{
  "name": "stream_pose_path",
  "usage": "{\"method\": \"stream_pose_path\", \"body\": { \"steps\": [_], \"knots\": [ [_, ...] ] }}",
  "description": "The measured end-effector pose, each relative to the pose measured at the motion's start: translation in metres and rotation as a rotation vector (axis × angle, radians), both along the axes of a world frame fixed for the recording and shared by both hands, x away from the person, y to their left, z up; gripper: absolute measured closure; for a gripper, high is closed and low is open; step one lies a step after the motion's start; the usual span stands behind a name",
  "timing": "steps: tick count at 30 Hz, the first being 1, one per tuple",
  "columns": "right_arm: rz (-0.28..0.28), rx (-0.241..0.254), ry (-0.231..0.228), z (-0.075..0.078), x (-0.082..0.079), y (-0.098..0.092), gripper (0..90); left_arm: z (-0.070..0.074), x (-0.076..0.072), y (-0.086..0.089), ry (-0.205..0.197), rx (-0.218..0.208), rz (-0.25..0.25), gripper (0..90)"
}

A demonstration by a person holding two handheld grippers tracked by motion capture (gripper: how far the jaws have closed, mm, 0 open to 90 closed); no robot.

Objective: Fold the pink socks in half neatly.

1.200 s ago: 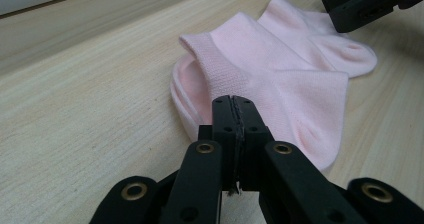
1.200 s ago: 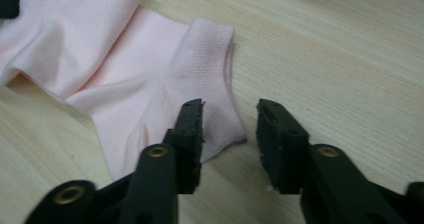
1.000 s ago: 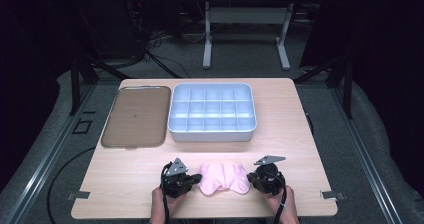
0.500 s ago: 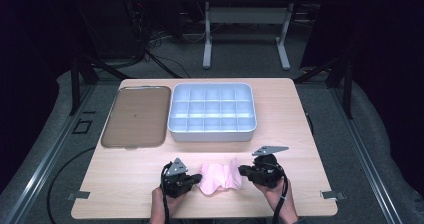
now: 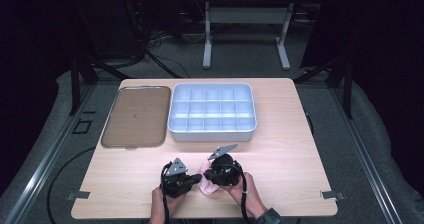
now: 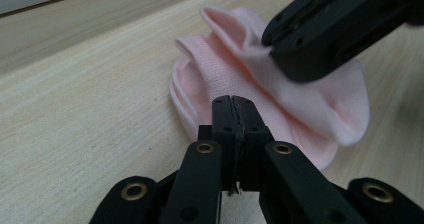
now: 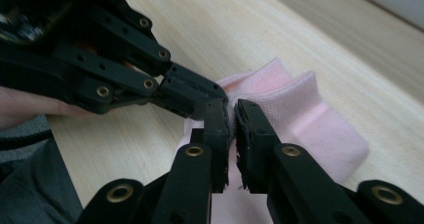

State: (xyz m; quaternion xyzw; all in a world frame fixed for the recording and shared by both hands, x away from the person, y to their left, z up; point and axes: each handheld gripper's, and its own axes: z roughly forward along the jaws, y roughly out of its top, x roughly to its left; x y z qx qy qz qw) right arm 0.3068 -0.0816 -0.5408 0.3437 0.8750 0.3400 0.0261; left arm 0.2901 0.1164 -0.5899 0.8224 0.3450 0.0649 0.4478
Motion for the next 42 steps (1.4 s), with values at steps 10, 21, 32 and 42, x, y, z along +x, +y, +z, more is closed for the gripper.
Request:
{"method": "stream_pose_path", "body": {
  "steps": [10, 21, 32, 42],
  "knots": [
    [-0.114, 0.104, 0.002, 0.002, 0.004, -0.052, 58.0, 0.0, 0.0, 0.0, 0.002, -0.006, -0.003, 89.1],
    [-0.019, -0.04, -0.069, -0.008, 0.007, -0.016, 65.7, 0.0, 0.0, 0.0, 0.012, -0.009, -0.002, 89.1],
    [-0.003, -0.08, -0.123, -0.026, 0.001, -0.008, 89.8, 0.005, -0.008, 0.007, -0.027, -0.005, 0.016, 84.0],
    [-0.012, -0.01, -0.146, -0.008, -0.004, -0.018, 89.8, 0.001, -0.004, 0.005, 0.004, 0.042, 0.04, 87.5]
  ]
}}
